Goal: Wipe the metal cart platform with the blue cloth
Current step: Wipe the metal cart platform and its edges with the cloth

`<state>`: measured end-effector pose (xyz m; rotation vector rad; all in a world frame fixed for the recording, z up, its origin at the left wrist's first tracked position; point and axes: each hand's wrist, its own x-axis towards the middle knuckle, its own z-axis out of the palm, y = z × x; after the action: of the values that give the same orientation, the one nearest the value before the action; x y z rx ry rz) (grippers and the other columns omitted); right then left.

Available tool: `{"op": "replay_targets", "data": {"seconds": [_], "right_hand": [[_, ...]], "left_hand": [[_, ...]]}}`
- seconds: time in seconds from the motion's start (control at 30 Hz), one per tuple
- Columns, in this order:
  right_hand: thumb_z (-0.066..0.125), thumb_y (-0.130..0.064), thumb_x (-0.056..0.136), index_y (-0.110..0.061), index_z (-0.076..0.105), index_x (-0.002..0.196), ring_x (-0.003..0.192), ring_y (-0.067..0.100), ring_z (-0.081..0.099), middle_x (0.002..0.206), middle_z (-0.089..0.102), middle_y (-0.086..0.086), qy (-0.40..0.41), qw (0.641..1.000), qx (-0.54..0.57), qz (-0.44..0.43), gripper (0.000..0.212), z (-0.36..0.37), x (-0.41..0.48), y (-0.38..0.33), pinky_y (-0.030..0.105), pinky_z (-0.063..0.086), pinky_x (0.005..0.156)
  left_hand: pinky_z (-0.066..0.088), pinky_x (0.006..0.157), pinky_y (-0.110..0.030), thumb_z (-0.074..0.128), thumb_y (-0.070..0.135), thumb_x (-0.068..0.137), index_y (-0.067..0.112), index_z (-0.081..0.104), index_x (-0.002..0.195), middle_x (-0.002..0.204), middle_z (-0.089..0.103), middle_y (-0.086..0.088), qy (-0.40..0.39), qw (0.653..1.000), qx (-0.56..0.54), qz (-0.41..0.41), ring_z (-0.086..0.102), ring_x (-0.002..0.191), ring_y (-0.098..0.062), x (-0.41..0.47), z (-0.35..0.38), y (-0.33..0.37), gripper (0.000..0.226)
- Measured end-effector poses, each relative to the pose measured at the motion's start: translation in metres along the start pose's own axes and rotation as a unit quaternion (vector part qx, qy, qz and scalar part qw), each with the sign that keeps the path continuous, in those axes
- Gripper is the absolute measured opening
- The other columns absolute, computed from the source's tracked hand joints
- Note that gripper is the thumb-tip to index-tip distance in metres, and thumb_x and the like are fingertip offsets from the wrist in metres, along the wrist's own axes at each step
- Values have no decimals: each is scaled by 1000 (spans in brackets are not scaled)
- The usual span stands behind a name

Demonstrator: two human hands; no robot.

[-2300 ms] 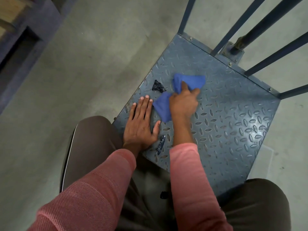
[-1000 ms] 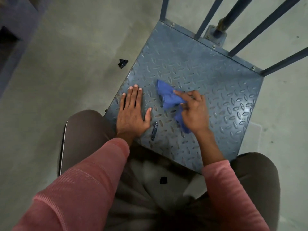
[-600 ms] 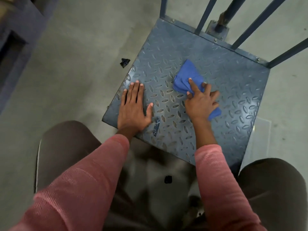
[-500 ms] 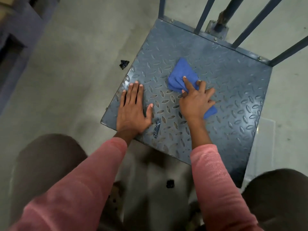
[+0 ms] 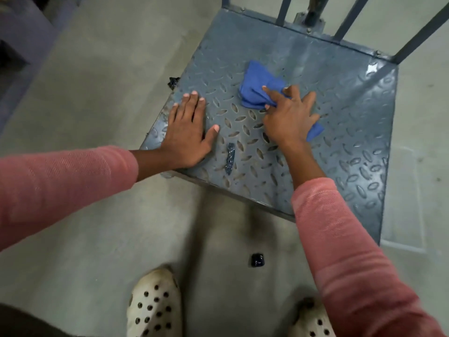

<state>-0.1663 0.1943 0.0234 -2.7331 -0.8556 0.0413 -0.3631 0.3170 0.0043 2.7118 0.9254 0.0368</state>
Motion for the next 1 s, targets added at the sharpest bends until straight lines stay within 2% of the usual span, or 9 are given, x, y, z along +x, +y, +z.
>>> {"op": "replay_targets", "data": {"seconds": [0.17, 0.33, 0.47, 0.53, 0.63, 0.7, 0.87, 0.93, 1.0], "right_hand": [[54, -34, 99, -50, 54, 135, 125, 30, 36, 136, 50, -10, -15, 1000, 5, -15, 39, -6, -9, -7, 51, 37, 89], [54, -20, 91, -52, 59, 129, 115, 28, 40, 129, 54, -16, 5, 996, 31, -78, 50, -5, -82, -7, 43, 36, 78], [47, -14, 87, -43, 64, 127, 104, 27, 48, 116, 62, -12, 21, 983, 169, -73, 53, -14, -81, 6, 39, 40, 81], [48, -16, 92, -38, 60, 134, 110, 30, 48, 121, 61, -2, 47, 987, 148, -44, 49, -19, -58, 9, 38, 39, 85], [54, -22, 95, -40, 54, 140, 125, 31, 39, 137, 46, 2, -19, 998, 41, -33, 48, -15, -54, -3, 48, 43, 96], [57, -19, 91, -46, 53, 138, 124, 29, 36, 138, 42, -1, -26, 998, 10, -52, 54, -12, -76, -14, 50, 43, 94], [61, -13, 74, -50, 59, 128, 112, 25, 39, 134, 44, -11, -19, 996, 33, -83, 65, -14, -164, -20, 39, 39, 78], [55, -11, 71, -49, 64, 123, 108, 23, 40, 131, 46, -15, -48, 992, 64, -98, 65, -17, -190, -17, 36, 40, 79], [46, -6, 70, -44, 69, 117, 104, 23, 46, 122, 53, -17, -67, 977, 162, -122, 65, -25, -197, -11, 28, 37, 84]], "left_hand": [[-4, 128, -42, 12, 62, 103, 4, 10, 165, 173, 4, -17, -8, 997, 44, 57, 0, 161, -31, -10, -5, -12, 85], [-1, 129, -42, 16, 60, 103, 3, 17, 164, 173, 11, -17, 7, 997, 37, 64, 6, 161, -31, -13, -8, -11, 83], [1, 129, -43, 18, 59, 104, 4, 17, 164, 173, 11, -16, 10, 997, 33, 65, 6, 161, -30, -12, -7, -12, 81], [0, 129, -43, 18, 59, 105, 5, 16, 165, 173, 9, -15, 6, 997, 32, 65, 4, 161, -29, -12, -9, -12, 80], [1, 129, -43, 18, 56, 105, 6, 16, 165, 173, 10, -15, 6, 997, 29, 66, 5, 161, -29, -12, -10, -12, 78], [3, 130, -45, 18, 53, 104, 5, 18, 164, 173, 11, -15, 5, 997, 28, 66, 7, 161, -30, -13, -11, -11, 77], [5, 130, -46, 16, 49, 103, 3, 20, 163, 172, 15, -17, 10, 997, 30, 66, 10, 160, -32, -13, -11, -11, 76], [4, 129, -46, 17, 50, 103, 4, 20, 164, 172, 14, -17, 6, 998, 24, 64, 9, 160, -32, -13, -12, -10, 76], [4, 129, -46, 19, 50, 103, 4, 19, 164, 172, 13, -17, 3, 998, 19, 63, 8, 160, -32, -13, -13, -10, 76]]}}
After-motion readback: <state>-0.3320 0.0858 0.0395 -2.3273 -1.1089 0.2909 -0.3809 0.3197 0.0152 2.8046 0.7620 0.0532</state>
